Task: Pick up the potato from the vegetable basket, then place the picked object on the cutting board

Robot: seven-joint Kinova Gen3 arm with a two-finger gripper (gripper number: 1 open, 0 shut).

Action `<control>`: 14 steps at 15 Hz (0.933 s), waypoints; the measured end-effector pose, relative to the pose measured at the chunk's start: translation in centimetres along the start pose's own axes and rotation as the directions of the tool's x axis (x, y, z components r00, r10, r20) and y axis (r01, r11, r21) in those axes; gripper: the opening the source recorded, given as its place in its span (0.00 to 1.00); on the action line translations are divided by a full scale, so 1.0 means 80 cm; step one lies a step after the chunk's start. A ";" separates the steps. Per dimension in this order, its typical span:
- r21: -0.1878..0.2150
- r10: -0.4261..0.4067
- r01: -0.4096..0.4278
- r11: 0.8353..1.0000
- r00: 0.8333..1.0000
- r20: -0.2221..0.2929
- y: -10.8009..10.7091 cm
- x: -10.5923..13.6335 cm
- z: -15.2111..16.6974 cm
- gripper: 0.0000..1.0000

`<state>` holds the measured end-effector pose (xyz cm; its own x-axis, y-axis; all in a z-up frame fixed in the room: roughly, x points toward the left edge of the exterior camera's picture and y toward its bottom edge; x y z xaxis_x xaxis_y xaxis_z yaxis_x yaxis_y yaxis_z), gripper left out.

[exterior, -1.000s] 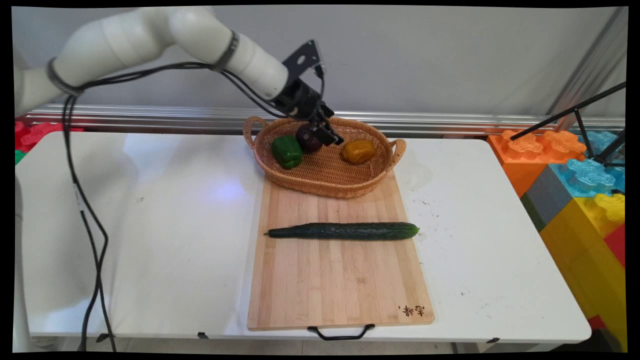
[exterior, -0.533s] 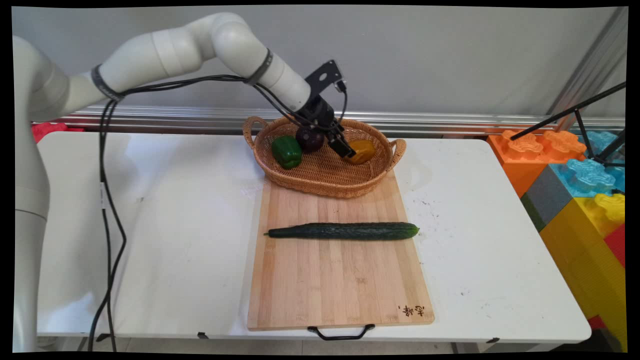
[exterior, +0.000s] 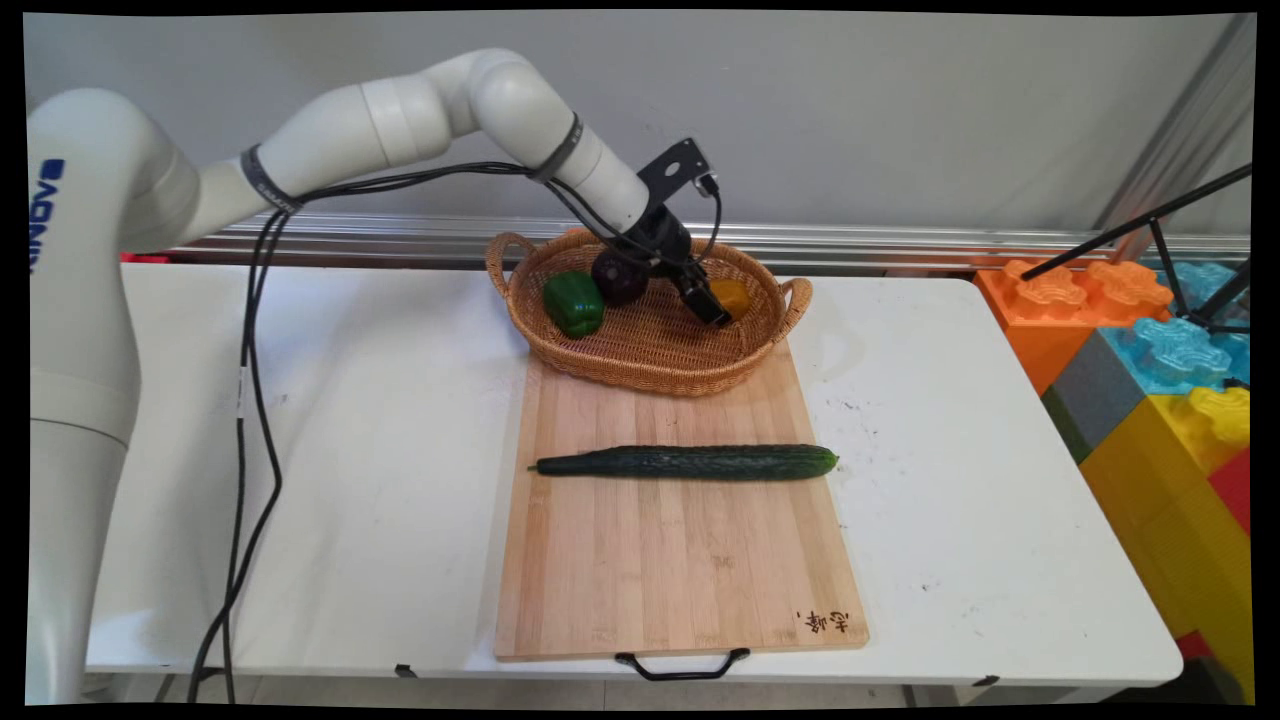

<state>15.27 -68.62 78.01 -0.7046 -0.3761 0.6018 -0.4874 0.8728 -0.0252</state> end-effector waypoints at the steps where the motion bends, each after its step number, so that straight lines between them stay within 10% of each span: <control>1: 0.001 -0.002 0.002 1.000 1.000 -0.001 -0.002 0.001 0.006 1.00; 8: 0.005 -0.014 0.014 1.000 1.000 -0.005 -0.009 0.007 0.030 1.00; 9: 0.007 -0.015 0.015 1.000 1.000 -0.006 -0.009 0.008 0.031 0.00; 14: 0.025 -0.027 0.027 0.999 1.000 -0.001 -0.012 0.004 0.029 0.00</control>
<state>14.28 -70.32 76.37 -0.6906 -0.3995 0.6029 -0.5190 0.8543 -0.0284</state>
